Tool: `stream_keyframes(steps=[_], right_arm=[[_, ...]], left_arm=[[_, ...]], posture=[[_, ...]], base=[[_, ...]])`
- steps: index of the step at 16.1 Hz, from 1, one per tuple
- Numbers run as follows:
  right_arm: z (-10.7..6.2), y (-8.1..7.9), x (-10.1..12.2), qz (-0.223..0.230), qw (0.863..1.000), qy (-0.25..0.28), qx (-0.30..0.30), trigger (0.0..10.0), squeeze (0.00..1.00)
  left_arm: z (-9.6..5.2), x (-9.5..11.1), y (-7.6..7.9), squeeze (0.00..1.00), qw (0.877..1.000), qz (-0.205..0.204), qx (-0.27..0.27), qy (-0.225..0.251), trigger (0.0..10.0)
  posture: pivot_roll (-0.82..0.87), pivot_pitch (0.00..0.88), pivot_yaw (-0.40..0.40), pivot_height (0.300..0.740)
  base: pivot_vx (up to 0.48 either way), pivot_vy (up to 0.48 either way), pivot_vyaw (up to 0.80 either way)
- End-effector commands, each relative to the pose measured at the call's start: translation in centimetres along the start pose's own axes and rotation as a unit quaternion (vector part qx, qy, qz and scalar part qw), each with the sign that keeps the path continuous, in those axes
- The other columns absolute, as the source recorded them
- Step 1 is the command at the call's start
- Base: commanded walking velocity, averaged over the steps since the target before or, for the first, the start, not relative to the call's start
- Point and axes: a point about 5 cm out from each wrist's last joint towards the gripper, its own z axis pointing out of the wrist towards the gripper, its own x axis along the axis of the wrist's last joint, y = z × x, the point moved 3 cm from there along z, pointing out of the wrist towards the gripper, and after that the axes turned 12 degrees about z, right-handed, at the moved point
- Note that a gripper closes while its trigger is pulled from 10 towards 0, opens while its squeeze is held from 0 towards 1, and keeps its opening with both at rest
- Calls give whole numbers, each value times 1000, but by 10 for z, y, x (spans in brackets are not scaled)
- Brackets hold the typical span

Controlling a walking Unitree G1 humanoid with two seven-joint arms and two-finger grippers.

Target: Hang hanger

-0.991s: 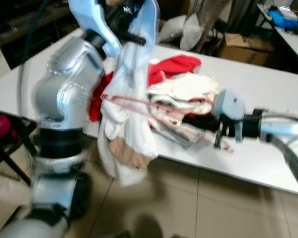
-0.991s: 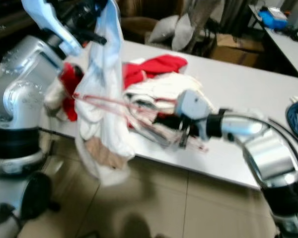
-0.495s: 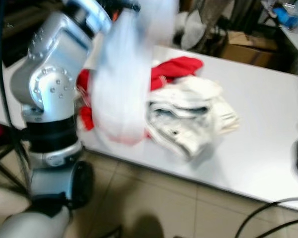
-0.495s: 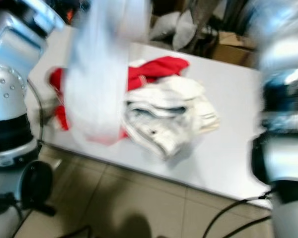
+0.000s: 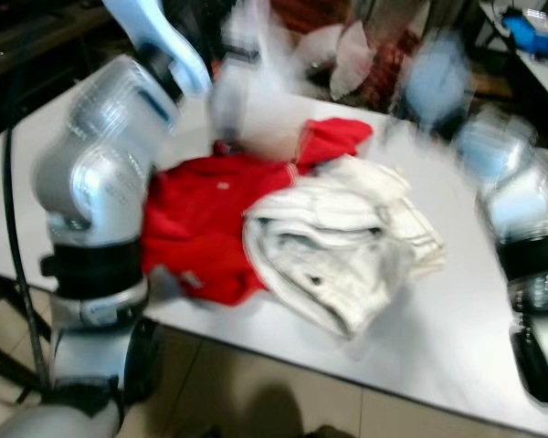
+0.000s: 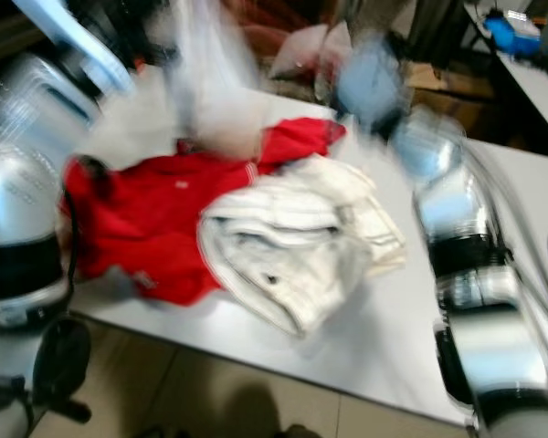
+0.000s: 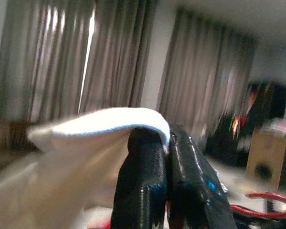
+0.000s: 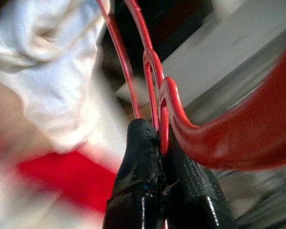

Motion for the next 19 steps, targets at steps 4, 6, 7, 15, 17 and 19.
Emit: stream_keyframes(steps=[4, 6, 7, 15, 17, 19], right_arm=[[-32, -43, -4, 15, 990, -35, 139, 10000, 0], [-49, -43, -2, 28, 985, -54, 160, 10000, 0], [-62, -43, 1, 25, 982, -68, 176, 10000, 0], [-124, -22, 36, 49, 965, -128, 222, 10000, 0], [-126, -20, 39, 62, 968, -121, 213, 10000, 0], [-131, -19, 45, 87, 967, -110, 214, 10000, 0]], left_arm=[[-25, -67, -4, 0, 980, 90, 19, -177, 10000], [-33, -80, -18, 0, 964, 153, 34, -214, 10000], [-39, -87, -27, 0, 955, 174, 44, -238, 10000], [-52, -76, -101, 0, 929, 232, 168, -233, 10000], [-48, -74, -97, 0, 937, 218, 168, -215, 10000], [-47, -70, -105, 0, 934, 208, 215, -194, 10000]], posture=[[28, 0, -56, 740], [27, 0, -53, 740], [26, 0, -50, 740], [11, 0, -37, 740], [13, 0, -34, 740], [16, 0, -35, 740]], base=[[0, 0, 0], [0, 0, 0], [0, 0, 0], [0, 0, 0], [0, 0, 0], [0, 0, 0]])
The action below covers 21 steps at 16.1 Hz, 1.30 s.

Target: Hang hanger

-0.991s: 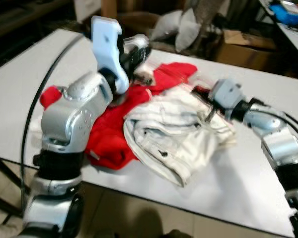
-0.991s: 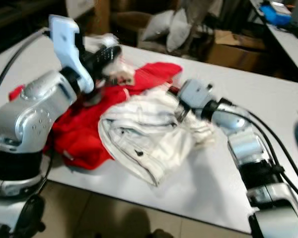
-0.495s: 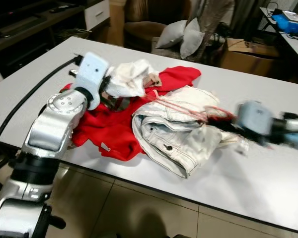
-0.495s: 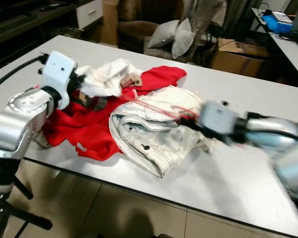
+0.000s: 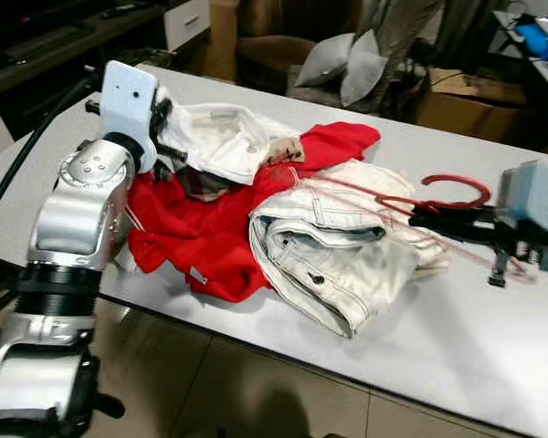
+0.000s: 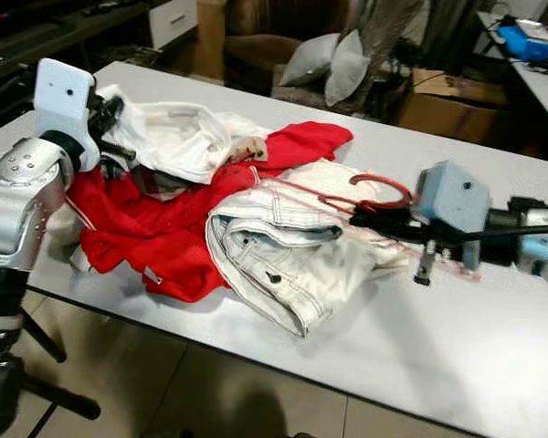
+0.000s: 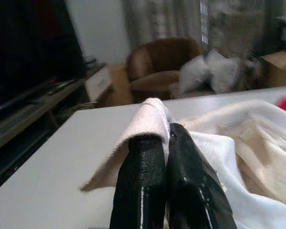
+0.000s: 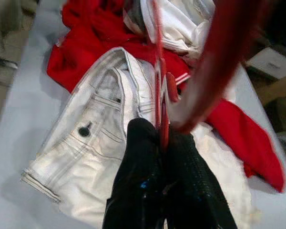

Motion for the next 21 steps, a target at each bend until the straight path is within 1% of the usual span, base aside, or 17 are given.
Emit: stream_keyframes(steps=[1, 3, 4, 5, 6, 7, 9, 11, 12, 13, 14, 15, 16, 18, 19, 20, 21], right_arm=[[-11, 2, 11, 6, 1000, 24, -8, 10000, 0], [-24, 19, 37, 21, 991, 121, -57, 10000, 0], [-29, 31, 47, 39, 979, 173, -98, 10000, 0], [-29, 32, 47, 47, 976, 186, -107, 10000, 0], [-24, 34, 39, 59, 972, 180, -137, 10000, 0], [-21, 33, 35, 61, 972, 175, -144, 10000, 0], [-5, 30, 19, 96, 965, 161, -182, 10000, 0], [7, 31, 6, 131, 957, 146, -216, 10000, 0], [12, 32, -1, 139, 951, 137, -240, 10000, 0], [13, 33, -3, 143, 949, 135, -248, 10000, 0], [13, 34, -6, 156, 941, 137, -267, 10000, 0], [12, 35, -7, 166, 933, 139, -287, 10000, 0], [10, 38, -10, 178, 924, 138, -310, 10000, 0], [8, 42, -24, 230, 905, 117, -339, 10000, 0], [9, 40, -25, 244, 899, 120, -342, 10000, 0], [11, 38, -23, 246, 898, 124, -343, 10000, 0], [17, 34, -17, 250, 892, 141, -350, 10000, 0]], left_arm=[[4, 12, -13, 0, 998, -13, 55, 30, 10000], [3, 7, -3, 0, 999, -22, 7, 24, 10000], [-3, 4, 14, 0, 998, -18, -56, 24, 10000], [-8, 2, 21, 0, 996, -26, -85, 25, 10000], [-22, 3, 39, 1000, 986, -23, -160, 38, 10000], [-28, 2, 46, 1000, 981, -20, -188, 39, 10000], [-67, -9, 70, 1000, 944, 35, -327, 26, 10000], [-91, -20, 70, 1000, 920, 81, -384, -6, 10000], [-97, -20, 57, 1000, 919, 89, -383, -18, 10000], [-99, -19, 52, 1000, 920, 90, -382, -20, 10000], [-106, -12, 40, 1000, 918, 73, -390, -15, 10000], [-114, -4, 27, 1000, 917, 32, -397, -3, 10000], [-117, 5, 15, 1000, 923, 4, -386, 13, 10000], [-106, 29, -10, 1000, 947, -38, -310, 72, 10000], [-97, 40, -22, 784, 961, -46, -253, 104, 10000], [-90, 45, -27, 400, 967, -60, -219, 113, 10000], [-73, 52, -28, 0, 975, -97, -155, 128, 10000]], posture=[[18, 0, -35, 740], [18, 1, -31, 740], [18, 6, -30, 740], [21, 6, -33, 740], [27, 12, -38, 740], [27, 12, -38, 740], [32, 20, -43, 740], [34, 22, -44, 740], [41, 27, -54, 740], [41, 27, -54, 740], [45, 28, -57, 740], [46, 29, -60, 740], [47, 30, -65, 740], [52, 30, -73, 740], [53, 31, -76, 740], [52, 30, -77, 740], [48, 28, -78, 740]], base=[[0, 0, 0], [0, 0, 0], [0, 0, 0], [0, 0, 0], [0, 0, 0], [0, 0, 0], [0, 0, 0], [0, 0, 0], [0, 0, 0], [0, 0, 0], [0, 0, 0], [0, 0, 0], [0, 0, 0], [0, 0, 0], [0, 0, 0], [0, 0, 0], [0, 0, 0]])
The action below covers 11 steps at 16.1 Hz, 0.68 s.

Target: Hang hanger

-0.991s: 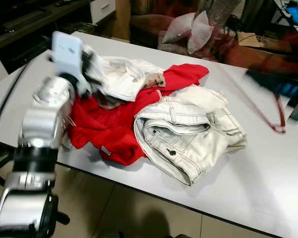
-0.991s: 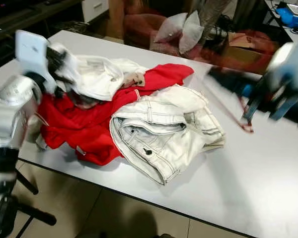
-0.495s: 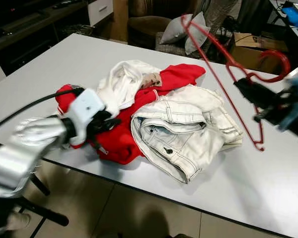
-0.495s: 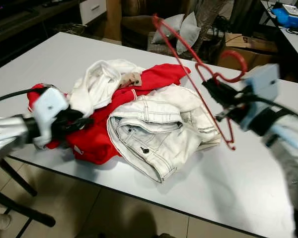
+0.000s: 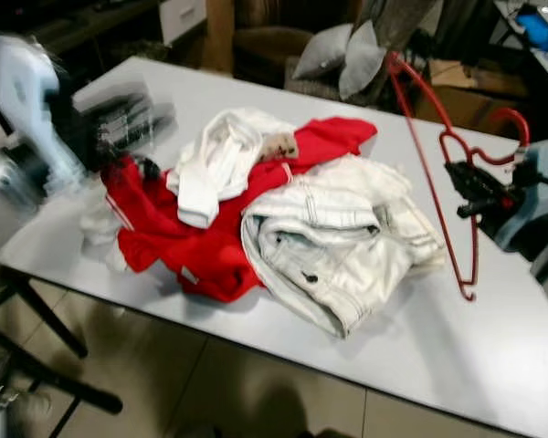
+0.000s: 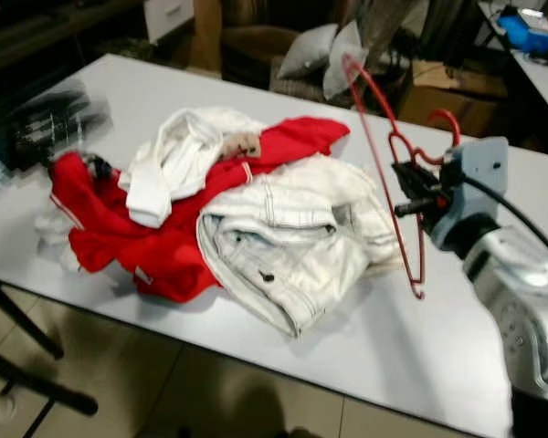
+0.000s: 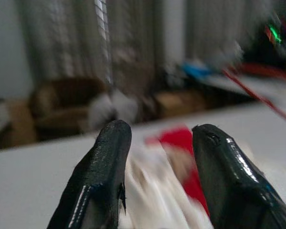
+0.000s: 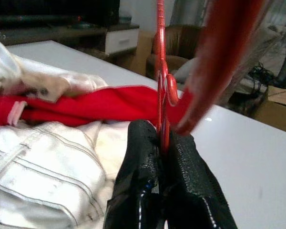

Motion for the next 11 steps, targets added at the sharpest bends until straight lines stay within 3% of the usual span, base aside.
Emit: stream_keyframes(steps=[1, 4, 6, 7, 9, 11], right_arm=[[1, -6, 11, -5, 999, 33, -18, 10000, 0], [4, -16, 3, 25, 996, 40, -70, 10000, 0], [1, -18, -5, -3, 996, 29, -90, 10000, 0], [-3, -18, -13, -13, 993, 22, -116, 10000, 0], [-6, -17, -28, -20, 989, -2, -147, 10000, 0], [-5, -20, -32, 22, 989, 6, -149, 10000, 0]], left_arm=[[11, -6, 2, 0, 999, -6, 36, -9, 10000], [35, -22, 59, 0, 999, -32, 27, 11, 10000], [39, -33, 79, 0, 998, -55, 29, -3, 10000], [37, -52, 92, 0, 998, -45, 40, -37, 10000], [32, -72, 91, 0, 993, -67, 77, -66, 10000], [26, -83, 86, 0, 990, -47, 97, -85, 10000]], posture=[[44, 28, -76, 740], [26, 32, -62, 740], [23, 32, -61, 740], [13, 31, -56, 740], [8, 30, -58, 740], [12, 33, -67, 740]], base=[[0, 0, 0], [0, 0, 0], [0, 0, 0], [0, 0, 0], [0, -270, 0], [0, -444, 0]])
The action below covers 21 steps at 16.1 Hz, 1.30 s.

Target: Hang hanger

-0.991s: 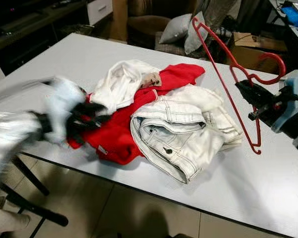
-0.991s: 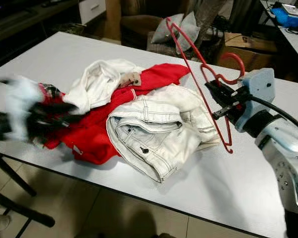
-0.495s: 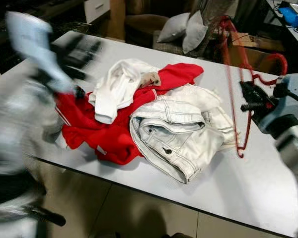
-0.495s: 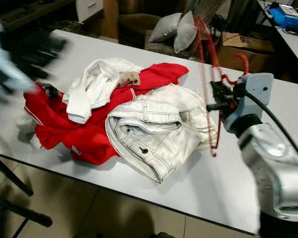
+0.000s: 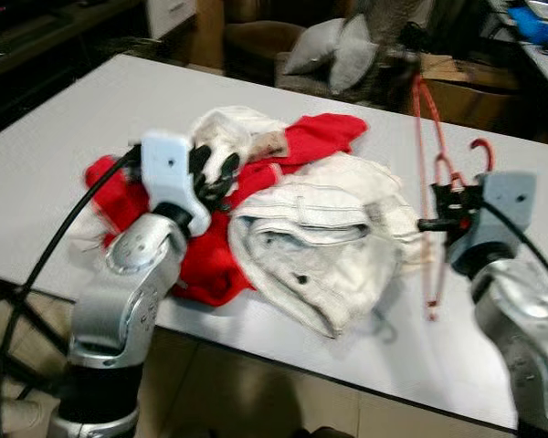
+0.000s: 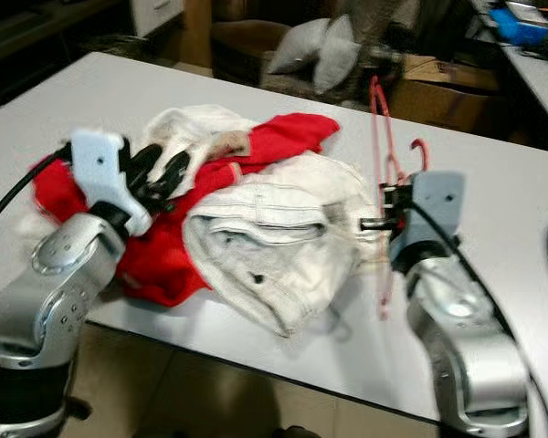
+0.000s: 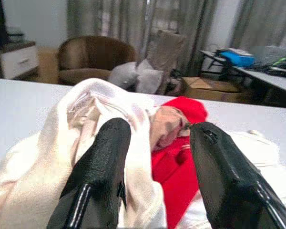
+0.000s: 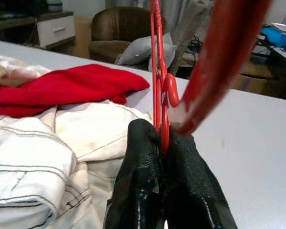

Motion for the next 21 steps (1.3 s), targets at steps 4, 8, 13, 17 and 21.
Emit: stream_keyframes(steps=[4, 8, 13, 17, 21], right_arm=[[2, 8, 3, -47, 998, 22, -33, 10000, 0], [-1, 7, -12, -50, 998, 2, -31, 10000, 0], [-1, 4, -21, 0, 999, -5, -32, 10000, 0], [-4, 2, -22, 2, 999, -6, -31, 10000, 0], [-6, 1, -25, -7, 1000, -13, -26, 10000, 0]], left_arm=[[-3, -10, -9, 0, 998, 58, 24, -17, 10000], [-4, -8, -4, 0, 997, 68, 18, -13, 10000], [-5, -12, 6, 0, 998, 66, 0, -16, 10000], [-5, -14, 9, 0, 997, 69, -9, -18, 10000], [-7, -17, 15, 0, 997, 67, -17, -23, 10000]], posture=[[20, 26, -83, 740], [27, 44, -84, 740], [20, 52, -79, 740], [14, 58, -75, 740], [-1, 62, -78, 740]], base=[[0, -445, 0], [0, -415, 0], [0, -398, -80], [0, -387, -731], [0, -379, -800]])
